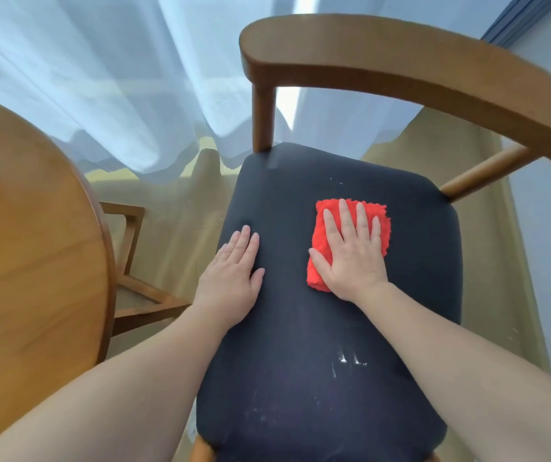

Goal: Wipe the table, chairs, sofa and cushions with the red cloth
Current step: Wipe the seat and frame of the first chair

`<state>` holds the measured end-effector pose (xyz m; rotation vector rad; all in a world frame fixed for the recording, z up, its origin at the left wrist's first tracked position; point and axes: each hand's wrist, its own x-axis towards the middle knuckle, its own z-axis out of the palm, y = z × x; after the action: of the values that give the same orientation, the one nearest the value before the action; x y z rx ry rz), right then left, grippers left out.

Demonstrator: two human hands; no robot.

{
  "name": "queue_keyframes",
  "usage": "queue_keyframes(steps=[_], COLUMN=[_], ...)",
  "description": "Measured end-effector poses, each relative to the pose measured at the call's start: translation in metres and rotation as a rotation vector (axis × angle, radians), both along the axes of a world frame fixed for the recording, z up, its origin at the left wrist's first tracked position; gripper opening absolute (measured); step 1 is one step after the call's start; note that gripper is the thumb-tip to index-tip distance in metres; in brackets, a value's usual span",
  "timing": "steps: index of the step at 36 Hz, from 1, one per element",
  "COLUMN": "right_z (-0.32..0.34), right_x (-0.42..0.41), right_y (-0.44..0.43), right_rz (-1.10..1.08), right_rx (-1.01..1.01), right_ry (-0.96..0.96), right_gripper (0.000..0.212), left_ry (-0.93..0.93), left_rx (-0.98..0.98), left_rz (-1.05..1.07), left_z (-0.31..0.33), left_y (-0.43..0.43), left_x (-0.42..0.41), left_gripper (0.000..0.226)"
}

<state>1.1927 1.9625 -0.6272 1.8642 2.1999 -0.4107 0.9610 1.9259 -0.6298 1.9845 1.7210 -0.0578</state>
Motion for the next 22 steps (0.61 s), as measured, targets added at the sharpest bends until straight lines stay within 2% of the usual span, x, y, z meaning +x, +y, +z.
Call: queue_keyframes(steps=[9, 16, 18, 22], right_z=[0.003, 0.004, 0.002, 0.001], right_x=[-0.002, -0.009, -0.010, 0.000], right_y=[0.016, 0.059, 0.062, 0.033], right_rz=[0.037, 0.073, 0.046, 0.073], right_rx=[0.041, 0.167, 0.165, 0.106], right_ry=[0.081, 0.192, 0.208, 0.097], right_gripper=[0.065, 0.053, 0.060, 0.096], left_ry=[-0.021, -0.036, -0.036, -0.016], left_rx=[0.008, 0.026, 0.031, 0.020], left_rz=[-0.028, -0.036, -0.036, -0.043], left_z=[-0.002, -0.005, -0.006, -0.004], left_y=[-0.001, -0.001, -0.001, 0.000], left_x=[-0.005, -0.007, -0.007, -0.007], left_gripper=[0.061, 0.062, 0.062, 0.062])
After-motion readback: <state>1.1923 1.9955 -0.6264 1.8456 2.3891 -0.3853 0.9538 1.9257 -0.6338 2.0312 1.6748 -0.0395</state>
